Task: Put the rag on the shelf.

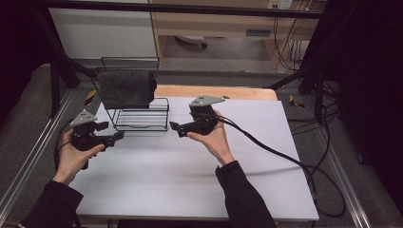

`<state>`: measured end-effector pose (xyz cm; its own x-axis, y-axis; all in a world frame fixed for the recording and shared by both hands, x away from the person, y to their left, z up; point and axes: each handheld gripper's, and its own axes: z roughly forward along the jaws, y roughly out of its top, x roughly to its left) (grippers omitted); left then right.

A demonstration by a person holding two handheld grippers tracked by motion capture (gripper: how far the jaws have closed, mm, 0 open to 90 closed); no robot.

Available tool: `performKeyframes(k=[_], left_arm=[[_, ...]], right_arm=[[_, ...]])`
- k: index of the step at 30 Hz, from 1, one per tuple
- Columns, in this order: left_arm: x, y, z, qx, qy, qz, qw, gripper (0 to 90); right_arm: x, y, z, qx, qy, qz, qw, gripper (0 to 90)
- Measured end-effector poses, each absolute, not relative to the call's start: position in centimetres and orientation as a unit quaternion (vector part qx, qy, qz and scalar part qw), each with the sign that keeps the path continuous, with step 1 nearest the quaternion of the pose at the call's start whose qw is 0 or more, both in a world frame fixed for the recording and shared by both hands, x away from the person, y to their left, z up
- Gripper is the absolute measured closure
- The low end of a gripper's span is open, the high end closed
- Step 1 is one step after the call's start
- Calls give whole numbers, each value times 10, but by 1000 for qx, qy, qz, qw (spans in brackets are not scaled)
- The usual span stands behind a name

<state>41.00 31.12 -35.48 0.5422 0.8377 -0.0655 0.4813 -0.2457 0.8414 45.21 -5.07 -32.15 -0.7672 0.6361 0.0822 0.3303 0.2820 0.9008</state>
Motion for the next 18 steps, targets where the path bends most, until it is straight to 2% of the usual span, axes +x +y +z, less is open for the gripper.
performKeyframes(k=[8,18], left_arm=[[403,290,-366,773,420,188,436,90],[388,272,-384,778,400,187,446,81]], right_arm=[[437,-104,-335,338,785,496,152,9],[413,-172,-363,370,775,491,145,7]])
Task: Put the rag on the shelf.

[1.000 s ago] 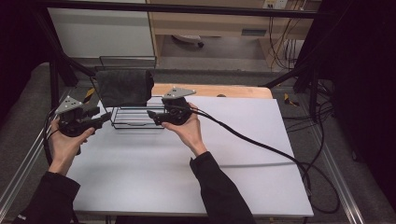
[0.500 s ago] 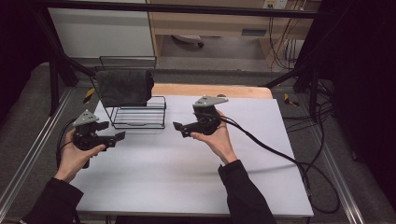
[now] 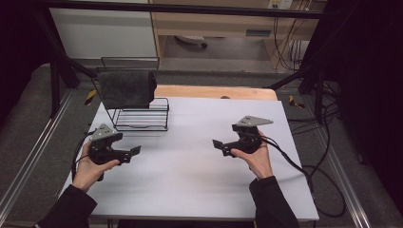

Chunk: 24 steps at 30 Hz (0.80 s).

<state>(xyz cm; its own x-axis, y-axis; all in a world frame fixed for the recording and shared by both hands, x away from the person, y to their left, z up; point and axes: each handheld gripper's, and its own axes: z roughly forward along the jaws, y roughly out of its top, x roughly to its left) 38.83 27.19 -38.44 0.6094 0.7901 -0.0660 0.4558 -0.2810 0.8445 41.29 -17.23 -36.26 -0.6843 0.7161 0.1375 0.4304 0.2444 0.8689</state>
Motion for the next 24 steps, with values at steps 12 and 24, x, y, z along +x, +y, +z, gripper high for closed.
performKeyframes(k=[12,24], left_arm=[[379,271,-417,797,386,177,429,82],[373,276,-436,810,377,170,417,83]], right_arm=[[389,-225,-412,399,776,469,133,7],[369,-264,-442,413,769,472,122,8]])
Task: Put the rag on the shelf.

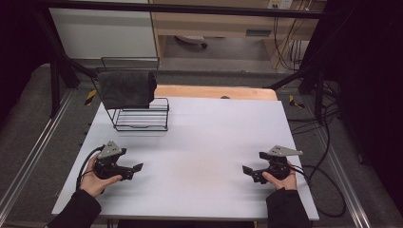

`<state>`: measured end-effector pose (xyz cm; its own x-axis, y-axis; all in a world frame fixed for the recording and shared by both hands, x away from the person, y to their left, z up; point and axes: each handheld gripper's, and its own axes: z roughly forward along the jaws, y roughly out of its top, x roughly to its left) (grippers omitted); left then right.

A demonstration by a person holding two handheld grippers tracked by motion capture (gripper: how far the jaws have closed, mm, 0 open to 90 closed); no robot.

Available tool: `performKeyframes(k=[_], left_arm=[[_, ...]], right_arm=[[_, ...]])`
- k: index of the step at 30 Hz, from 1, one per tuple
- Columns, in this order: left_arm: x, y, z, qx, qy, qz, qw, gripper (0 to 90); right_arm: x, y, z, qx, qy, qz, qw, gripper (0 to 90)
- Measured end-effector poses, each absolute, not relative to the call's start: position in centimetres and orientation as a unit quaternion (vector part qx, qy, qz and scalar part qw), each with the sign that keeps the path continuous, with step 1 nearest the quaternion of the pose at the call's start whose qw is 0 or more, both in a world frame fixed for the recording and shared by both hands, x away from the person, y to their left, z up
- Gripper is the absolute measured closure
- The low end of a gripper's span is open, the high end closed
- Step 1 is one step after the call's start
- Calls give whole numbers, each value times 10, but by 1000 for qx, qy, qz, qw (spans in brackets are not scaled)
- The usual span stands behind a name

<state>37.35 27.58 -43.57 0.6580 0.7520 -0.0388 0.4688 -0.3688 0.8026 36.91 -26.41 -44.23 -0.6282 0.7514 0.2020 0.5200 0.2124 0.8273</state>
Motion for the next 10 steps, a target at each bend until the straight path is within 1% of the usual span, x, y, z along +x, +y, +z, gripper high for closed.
performKeyframes(k=[10], left_arm=[[372,276,-444,813,376,162,414,84]], right_arm=[[366,-268,-451,414,779,455,122,8]])
